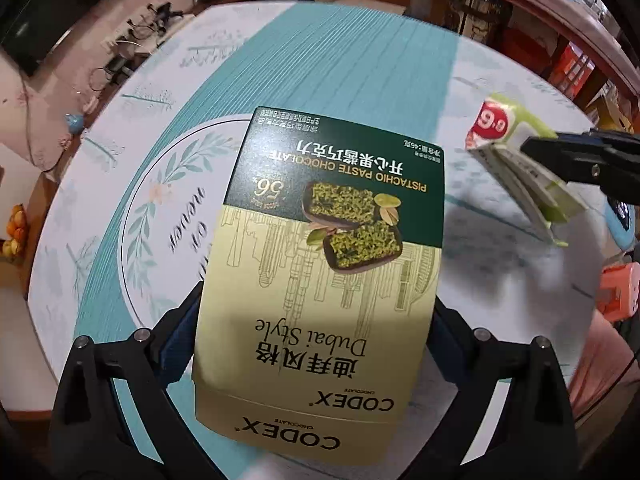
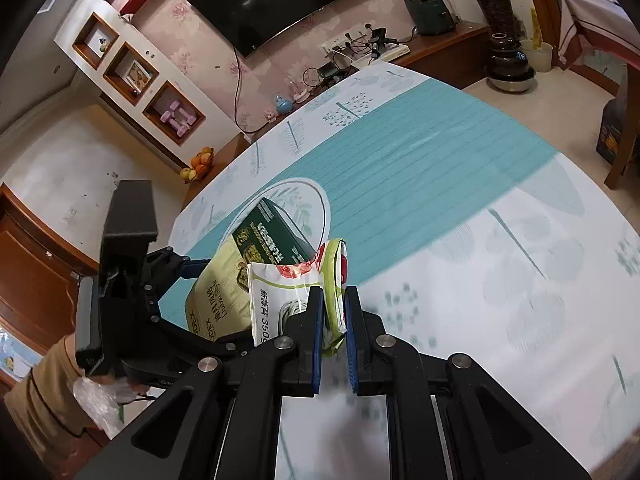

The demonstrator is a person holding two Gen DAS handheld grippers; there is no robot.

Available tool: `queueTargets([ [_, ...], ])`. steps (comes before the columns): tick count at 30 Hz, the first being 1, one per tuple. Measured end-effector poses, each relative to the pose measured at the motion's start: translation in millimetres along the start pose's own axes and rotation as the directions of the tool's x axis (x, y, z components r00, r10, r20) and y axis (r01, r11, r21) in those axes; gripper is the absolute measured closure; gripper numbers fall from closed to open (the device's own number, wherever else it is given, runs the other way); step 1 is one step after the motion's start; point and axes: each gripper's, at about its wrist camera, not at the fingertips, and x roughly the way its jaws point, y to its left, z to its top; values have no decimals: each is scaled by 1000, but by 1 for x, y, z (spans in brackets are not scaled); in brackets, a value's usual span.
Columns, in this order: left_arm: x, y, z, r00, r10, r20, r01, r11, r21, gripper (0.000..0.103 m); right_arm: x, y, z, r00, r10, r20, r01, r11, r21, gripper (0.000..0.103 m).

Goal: Collect trash
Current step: 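Carry the drink pouch and CODEX chocolate box over the bin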

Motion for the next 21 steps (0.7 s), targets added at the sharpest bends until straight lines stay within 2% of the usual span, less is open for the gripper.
queueTargets([
  [5,-48,-51,-26,999,-7,51,11,998,-67,8,-52,-6,-37,1000,7,9,-7,1000,16,93],
  [11,-100,-141,-78,998,-14,61,22,991,-135,8,-130,-24,-103,1000,-15,17,14,999,35,93],
  [16,-124,-210,-120,994,-30,102,47,985,-167,8,-187,-39,-167,999,-44,23,43,998,36,93],
  [21,-129,-267,-157,994,9,109,8,989,-149,8,-216,-64,-225,997,-81,-17,82,995,58,93],
])
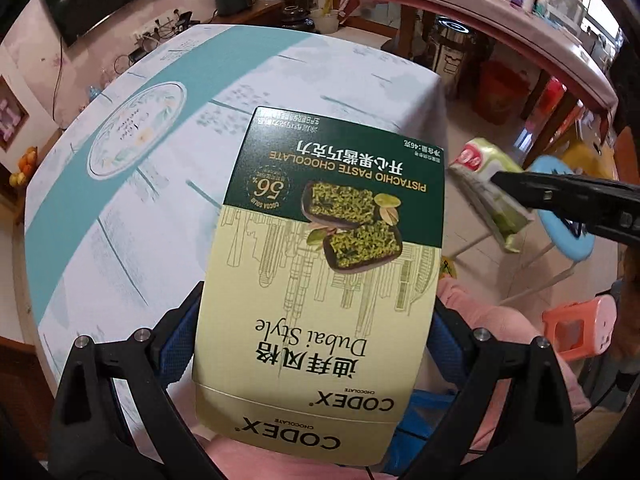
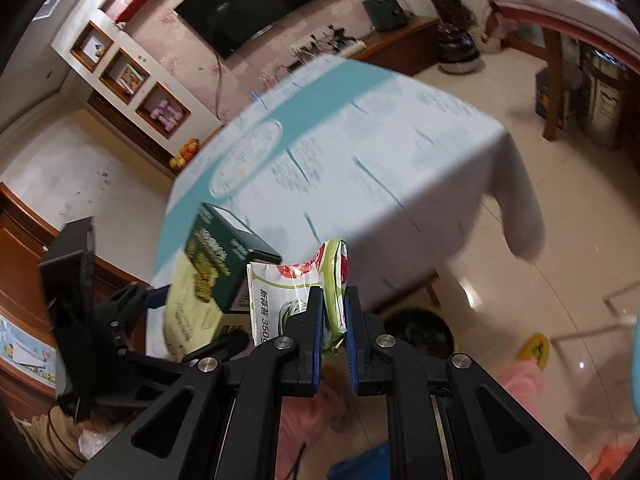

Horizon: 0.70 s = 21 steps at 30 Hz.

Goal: Collect trash
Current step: 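Carry the drink pouch and CODEX chocolate box over the bin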

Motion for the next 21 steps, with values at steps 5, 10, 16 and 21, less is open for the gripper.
queueTargets([
  [5,13,-38,-37,999,9,-40,-7,999,41,8,9,-28,-45,997,-29,-72,32,998,55,93],
  [10,48,-53,-59,991,-14,-132,20,999,43,8,35,-61,-74,989,-57,-138,71,992,101,93],
  [16,92,-77,-81,976,-21,-215,41,995,89,8,74,-92,-88,977,-75,-201,106,983,147,93],
  [21,140,-94,-91,971,72,-229,-29,982,185,8,119,-112,-91,964,-71,-255,124,972,199,93],
])
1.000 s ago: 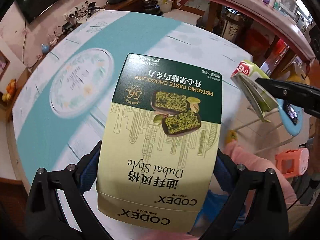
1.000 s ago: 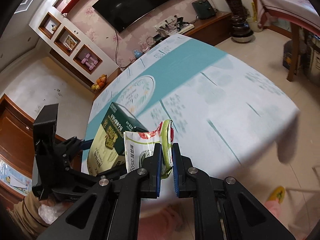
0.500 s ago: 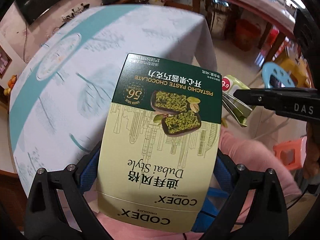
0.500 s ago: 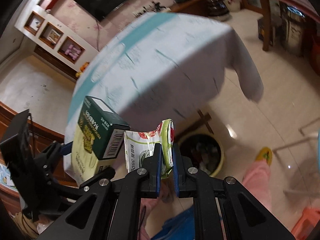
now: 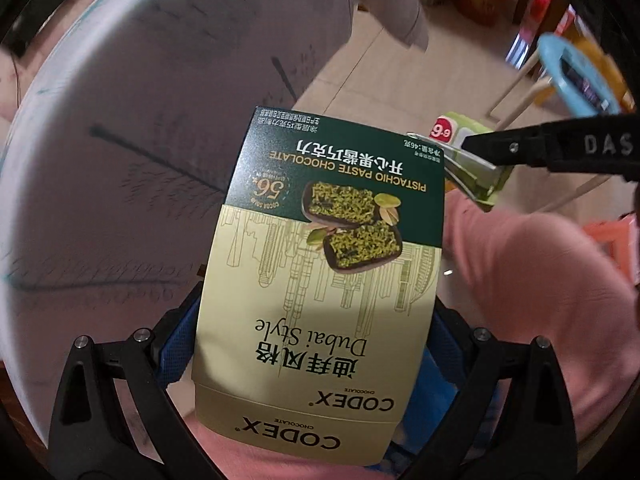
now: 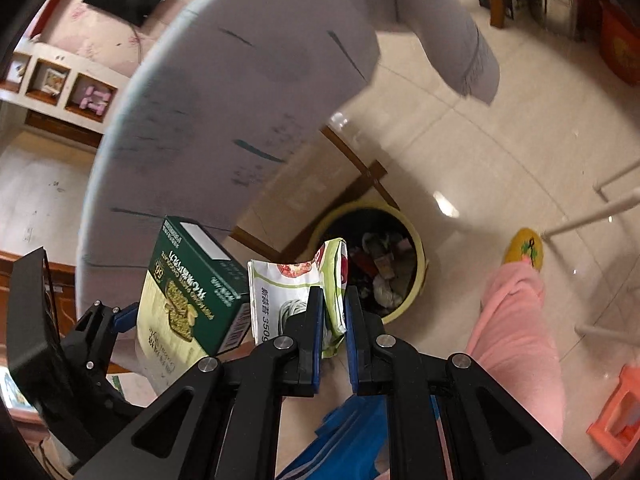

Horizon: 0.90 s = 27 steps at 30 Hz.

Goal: Collect trash
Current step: 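Carry the drink pouch and CODEX chocolate box over the bin, then open both grippers to drop the pouch and box into the bin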

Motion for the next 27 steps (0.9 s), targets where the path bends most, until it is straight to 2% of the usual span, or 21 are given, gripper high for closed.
queueTargets([
  [3,32,0,7,999,23,-23,-22,1000,16,8,36,-12,5,999,-21,-36,22,1000,19,93],
  [10,88,-9,21,998,61,-18,-61,997,38,8,114,-51,15,993,20,-119,1,986,170,93],
  [19,116,-15,32,988,142,62,-147,986,79,7,191,-70,33,985,65,-160,-23,967,255,93],
  [22,118,-22,24,985,162,66,-167,983,72,7,210,-76,34,978,103,-182,-44,953,301,85],
  [26,127,-25,19,985,168,36,-170,982,77,7,225,-84,33,979,107,-175,-42,939,342,66],
  [27,131,-25,22,985,169,30,-171,982,77,7,226,-85,32,980,107,-169,-42,936,350,66],
])
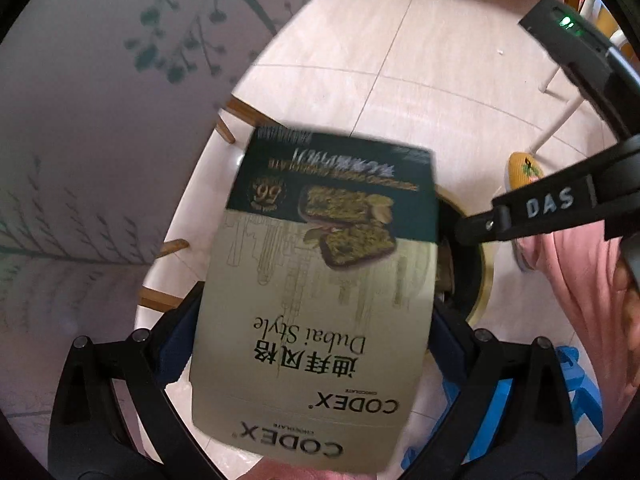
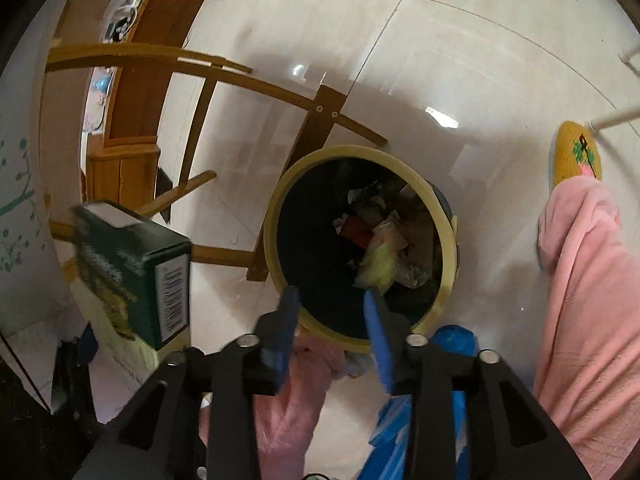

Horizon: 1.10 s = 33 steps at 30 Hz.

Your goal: Collect trash

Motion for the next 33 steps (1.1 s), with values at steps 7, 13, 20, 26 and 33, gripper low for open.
queueTargets([
  [7,2,-14,1,1000,-1,-1,1,1000,23,6,1,-8,-3,1000,-4,-9,4,1000,1,66],
  [13,-9,3,4,1000,-12,10,11,1000,15,6,-2,-8,-5,1000,-1,-5,1,1000,-6,65],
  [20,-13,17,5,999,-42,20,42,999,2,6,-11,1,-11,999,-35,27,37,996,-77,65],
  [26,-47,23,1,997,-69,35,70,997,-31,6,-33,15,-22,996,-66,59,75,984,-162,65],
  [33,-105,31,-15,992,-101,75,107,991,-84,6,-76,39,-45,991,-82,102,105,964,-246,65],
])
